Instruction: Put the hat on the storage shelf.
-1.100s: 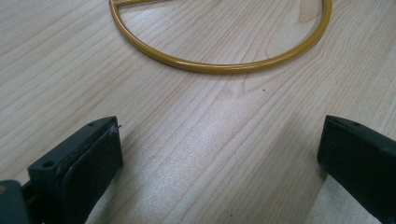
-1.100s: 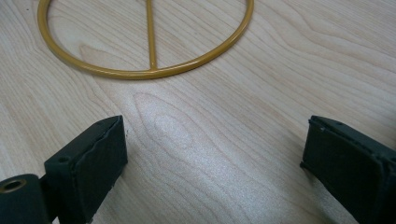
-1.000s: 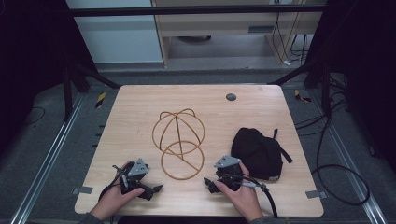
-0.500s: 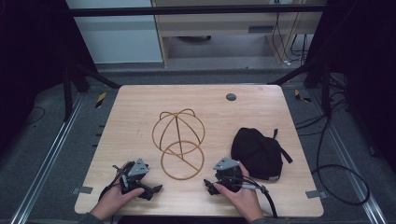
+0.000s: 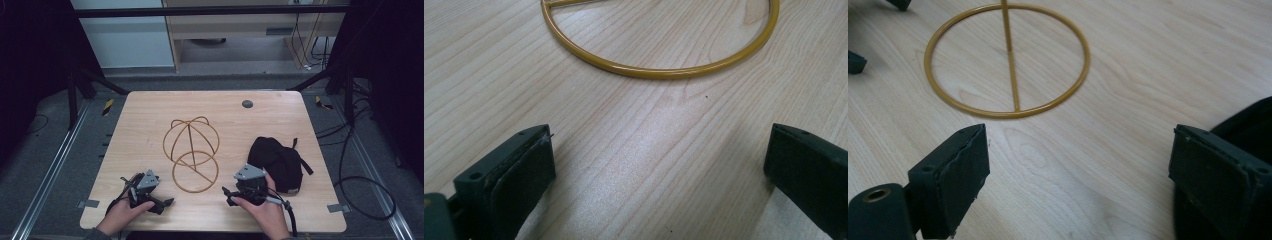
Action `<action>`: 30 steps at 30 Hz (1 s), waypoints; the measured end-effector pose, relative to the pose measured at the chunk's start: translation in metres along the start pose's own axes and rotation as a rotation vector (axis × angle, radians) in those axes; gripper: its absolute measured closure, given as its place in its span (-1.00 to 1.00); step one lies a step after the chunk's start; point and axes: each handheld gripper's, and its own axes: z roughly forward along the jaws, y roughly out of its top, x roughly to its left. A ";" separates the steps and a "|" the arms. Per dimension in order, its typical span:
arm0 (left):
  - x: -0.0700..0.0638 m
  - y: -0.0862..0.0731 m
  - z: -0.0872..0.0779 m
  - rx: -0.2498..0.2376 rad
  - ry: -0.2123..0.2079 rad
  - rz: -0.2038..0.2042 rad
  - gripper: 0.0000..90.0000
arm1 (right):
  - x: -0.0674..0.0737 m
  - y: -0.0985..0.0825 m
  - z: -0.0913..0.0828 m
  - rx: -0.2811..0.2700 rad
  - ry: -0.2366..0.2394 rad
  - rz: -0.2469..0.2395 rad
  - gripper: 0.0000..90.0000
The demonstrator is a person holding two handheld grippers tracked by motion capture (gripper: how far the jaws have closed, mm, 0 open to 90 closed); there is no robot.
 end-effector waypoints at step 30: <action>-0.001 -0.001 -0.001 -0.001 0.001 -0.001 -1.00 | -0.088 0.069 -0.086 0.298 -0.073 -0.100 -0.53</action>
